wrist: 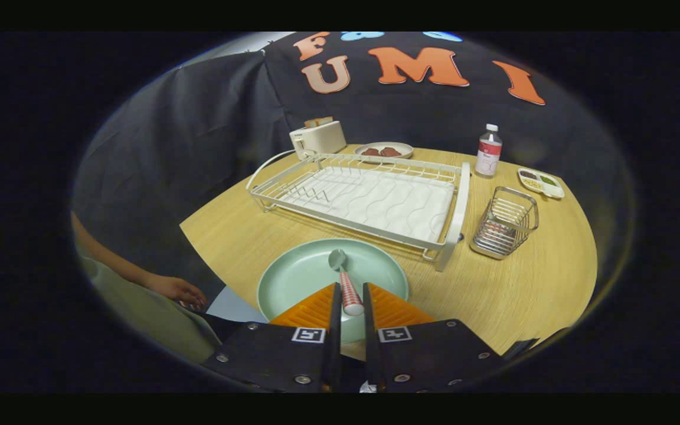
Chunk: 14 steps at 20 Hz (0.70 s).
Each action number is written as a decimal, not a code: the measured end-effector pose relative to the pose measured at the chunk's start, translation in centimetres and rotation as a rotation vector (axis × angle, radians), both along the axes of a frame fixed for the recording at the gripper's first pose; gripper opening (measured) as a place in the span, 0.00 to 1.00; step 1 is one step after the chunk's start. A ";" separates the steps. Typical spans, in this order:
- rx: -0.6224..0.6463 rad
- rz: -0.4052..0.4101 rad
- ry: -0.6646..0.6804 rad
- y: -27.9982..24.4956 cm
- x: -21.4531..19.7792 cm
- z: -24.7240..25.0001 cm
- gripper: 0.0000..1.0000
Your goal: Take the plate from the dish rack, then take the spoon from the basket and place it into the plate.
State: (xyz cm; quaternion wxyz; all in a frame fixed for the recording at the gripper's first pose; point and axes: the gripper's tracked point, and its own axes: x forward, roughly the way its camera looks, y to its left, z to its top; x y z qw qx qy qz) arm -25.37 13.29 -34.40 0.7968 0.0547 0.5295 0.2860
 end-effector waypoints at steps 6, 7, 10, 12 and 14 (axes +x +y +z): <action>-0.018 -0.017 0.054 -0.1 -0.6 -0.7 0.24; -0.014 -0.024 0.052 -0.2 -0.3 -0.4 0.27; 0.002 -0.077 0.016 -0.7 2.0 1.5 0.37; 0.013 -0.121 -0.032 -1.3 4.3 3.4 0.44; 0.020 -0.166 -0.101 -2.3 6.9 5.9 0.51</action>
